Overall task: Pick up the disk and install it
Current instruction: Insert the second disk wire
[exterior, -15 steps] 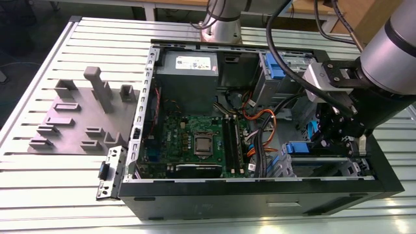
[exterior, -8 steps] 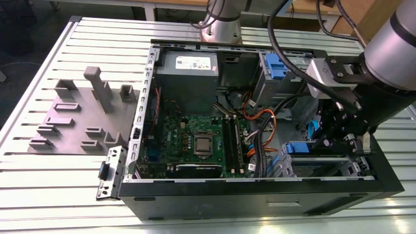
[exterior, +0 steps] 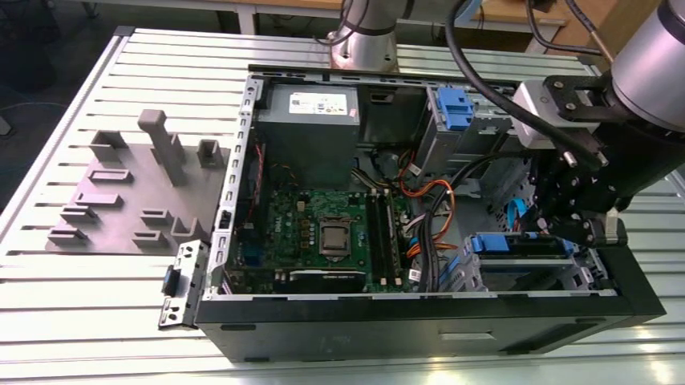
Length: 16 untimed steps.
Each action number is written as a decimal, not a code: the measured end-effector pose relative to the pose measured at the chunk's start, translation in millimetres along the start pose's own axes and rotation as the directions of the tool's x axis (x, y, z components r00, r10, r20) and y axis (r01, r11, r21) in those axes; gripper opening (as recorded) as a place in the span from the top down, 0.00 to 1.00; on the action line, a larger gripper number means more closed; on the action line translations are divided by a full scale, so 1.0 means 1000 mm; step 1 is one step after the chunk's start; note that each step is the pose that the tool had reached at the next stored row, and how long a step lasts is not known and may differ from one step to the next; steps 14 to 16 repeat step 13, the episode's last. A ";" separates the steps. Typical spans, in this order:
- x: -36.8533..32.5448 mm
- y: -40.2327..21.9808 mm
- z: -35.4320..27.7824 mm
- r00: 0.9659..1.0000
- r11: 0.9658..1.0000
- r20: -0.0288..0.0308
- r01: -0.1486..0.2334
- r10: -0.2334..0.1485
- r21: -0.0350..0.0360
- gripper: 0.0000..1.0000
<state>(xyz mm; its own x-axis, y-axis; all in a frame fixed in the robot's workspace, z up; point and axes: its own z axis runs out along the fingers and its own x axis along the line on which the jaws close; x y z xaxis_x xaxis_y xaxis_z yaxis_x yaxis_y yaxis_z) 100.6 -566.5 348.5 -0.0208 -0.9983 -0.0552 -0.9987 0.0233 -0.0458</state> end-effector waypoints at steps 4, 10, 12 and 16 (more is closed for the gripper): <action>0.0000 0.0000 -0.0001 1.000 1.000 0.000 0.000 0.000 0.000 0.89; 0.0000 0.0000 -0.0001 1.000 1.000 0.000 0.000 0.000 0.000 0.89; 0.0000 0.0000 -0.0001 1.000 1.000 0.000 0.000 0.000 0.000 0.89; 0.0000 0.0000 -0.0001 1.000 1.000 0.000 0.000 0.000 0.000 0.89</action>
